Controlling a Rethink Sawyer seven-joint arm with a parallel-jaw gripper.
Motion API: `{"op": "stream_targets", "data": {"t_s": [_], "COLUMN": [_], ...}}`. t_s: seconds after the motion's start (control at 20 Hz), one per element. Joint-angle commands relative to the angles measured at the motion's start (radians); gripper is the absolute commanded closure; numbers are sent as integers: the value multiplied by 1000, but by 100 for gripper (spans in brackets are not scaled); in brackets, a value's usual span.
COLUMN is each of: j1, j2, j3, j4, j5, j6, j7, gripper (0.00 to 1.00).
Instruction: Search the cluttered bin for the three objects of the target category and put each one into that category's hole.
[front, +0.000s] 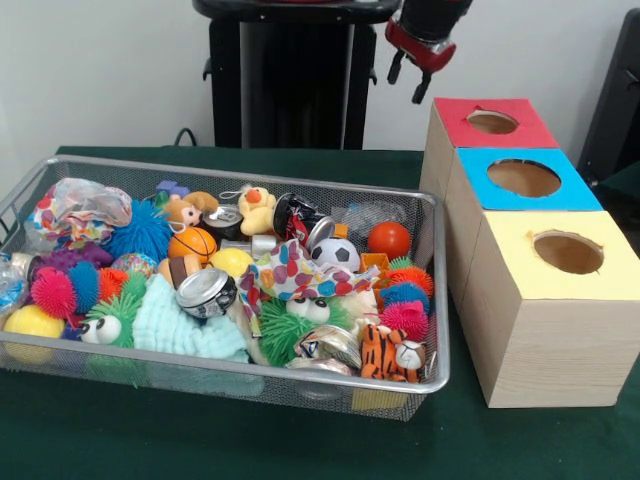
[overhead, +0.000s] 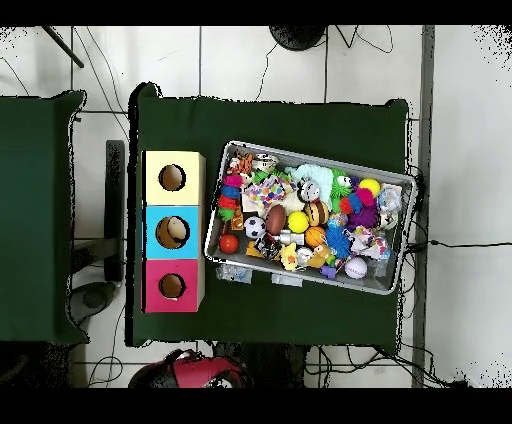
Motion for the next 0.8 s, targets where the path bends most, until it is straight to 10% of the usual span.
{"op": "stream_targets", "data": {"t_s": [0.05, 0.8], "j1": [-28, -128], "j2": [38, 169], "j3": [50, 173], "j4": [-343, -629], "j5": [-53, -234], "j6": [90, 264], "j7": [-105, -207], "gripper": [0, 0]}}
